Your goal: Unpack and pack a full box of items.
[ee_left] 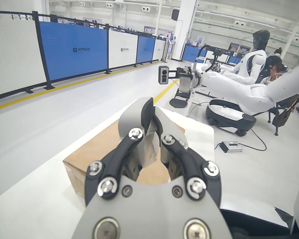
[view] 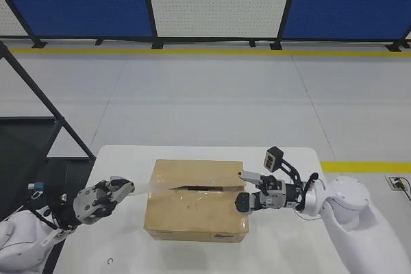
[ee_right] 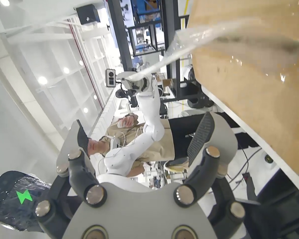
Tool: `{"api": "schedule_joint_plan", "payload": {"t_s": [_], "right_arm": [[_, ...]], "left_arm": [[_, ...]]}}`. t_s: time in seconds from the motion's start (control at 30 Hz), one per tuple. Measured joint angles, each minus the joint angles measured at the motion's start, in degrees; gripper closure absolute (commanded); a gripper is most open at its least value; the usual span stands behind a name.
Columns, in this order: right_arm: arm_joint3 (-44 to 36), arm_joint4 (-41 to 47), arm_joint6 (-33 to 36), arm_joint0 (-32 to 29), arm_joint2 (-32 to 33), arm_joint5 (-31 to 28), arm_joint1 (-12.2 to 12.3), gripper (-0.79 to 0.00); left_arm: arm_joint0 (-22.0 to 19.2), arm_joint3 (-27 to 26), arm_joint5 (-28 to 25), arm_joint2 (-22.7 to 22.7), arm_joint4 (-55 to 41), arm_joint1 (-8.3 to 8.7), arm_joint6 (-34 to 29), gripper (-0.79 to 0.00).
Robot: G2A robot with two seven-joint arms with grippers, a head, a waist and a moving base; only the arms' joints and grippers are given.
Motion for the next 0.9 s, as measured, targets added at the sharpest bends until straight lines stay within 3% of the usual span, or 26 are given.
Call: {"api": "schedule_joint_plan", "payload": {"t_s": [0.3, 0.7, 0.9], "right_arm": [[-0.96, -2.06, -10.74, -0.89, -3.2, -0.9, -0.66, -0.785], [-6.78, 6.16, -21.9, -4.61, -7.26, 2.55, -2.22, -0.785], [-6.13, 2.96, -30.34, -4.7, -11.39, -0.91, -3.4, -0.785]], "left_arm": [[1.43, -1.13, 0.0, 0.34, -2.72, 1.24, -2.03, 0.0], [2.09, -1.98, 0.0, 0.6, -4.27, 2.46, -2.14, 0.0], [1.79, -2.2, 0.0, 1.24, -4.9, 2.92, -2.03, 0.0]]}}
